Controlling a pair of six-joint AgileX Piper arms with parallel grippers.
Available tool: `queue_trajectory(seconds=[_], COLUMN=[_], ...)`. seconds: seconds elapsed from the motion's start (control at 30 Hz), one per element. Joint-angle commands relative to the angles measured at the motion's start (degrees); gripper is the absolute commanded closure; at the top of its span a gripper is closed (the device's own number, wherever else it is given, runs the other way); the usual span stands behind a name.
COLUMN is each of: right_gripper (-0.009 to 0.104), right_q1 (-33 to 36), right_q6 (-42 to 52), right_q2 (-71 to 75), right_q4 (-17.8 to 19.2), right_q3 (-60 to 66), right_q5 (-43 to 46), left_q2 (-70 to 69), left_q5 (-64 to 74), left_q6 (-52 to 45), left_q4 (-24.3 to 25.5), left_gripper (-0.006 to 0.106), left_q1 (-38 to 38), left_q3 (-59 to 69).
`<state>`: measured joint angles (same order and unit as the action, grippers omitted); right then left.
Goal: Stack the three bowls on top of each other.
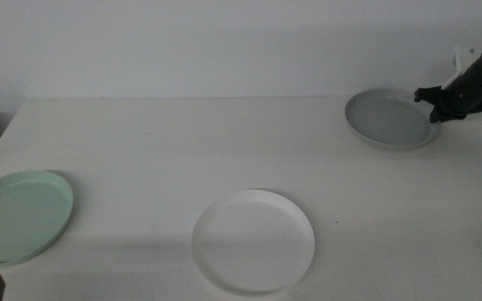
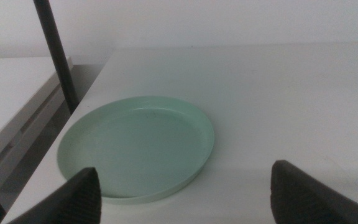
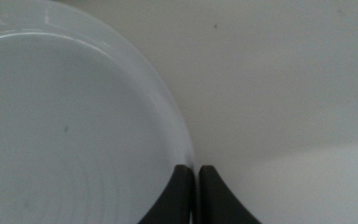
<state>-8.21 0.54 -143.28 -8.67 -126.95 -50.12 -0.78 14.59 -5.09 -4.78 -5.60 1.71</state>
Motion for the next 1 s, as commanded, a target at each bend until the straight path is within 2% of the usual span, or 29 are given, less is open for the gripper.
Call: queue_trajectory(seconds=[0.0, 0.13, 0.3, 0.43, 0.6, 0.97], right_gripper=[0.096, 0.096, 0.096, 0.096, 0.096, 0.096], right_q1=[0.47, 2.02, 6.45, 12.04, 20.72, 33.99], right_q6=[0.06, 1.57, 5.63, 7.73, 6.4, 6.22], right_q2=[8.7, 20.28, 37.98, 49.24, 57.14, 54.22], right_q4=[-1.72, -5.55, -13.18, -16.32, -16.51, -17.14], right_q3=[1.42, 17.76, 41.34, 54.22, 64.32, 68.63], right_q5=[1.03, 7.18, 14.15, 16.08, 18.95, 26.61], left_q2=[-0.76, -0.76, -0.76, -0.76, -0.76, -0.76], left_q5=[-4.71, -4.71, -4.71, -4.71, -4.71, -4.71], left_q6=[0.54, 0.54, 0.54, 0.54, 0.54, 0.54], left_q4=[-0.35, -0.35, -0.35, -0.35, -0.35, -0.35], left_gripper=[-0.004, -0.004, -0.004, -0.004, -0.004, -0.004], left_q1=[-0.05, -0.05, -0.05, -0.05, -0.05, -0.05], left_q3=[-0.22, -0.22, -0.22, -0.22, -0.22, -0.22])
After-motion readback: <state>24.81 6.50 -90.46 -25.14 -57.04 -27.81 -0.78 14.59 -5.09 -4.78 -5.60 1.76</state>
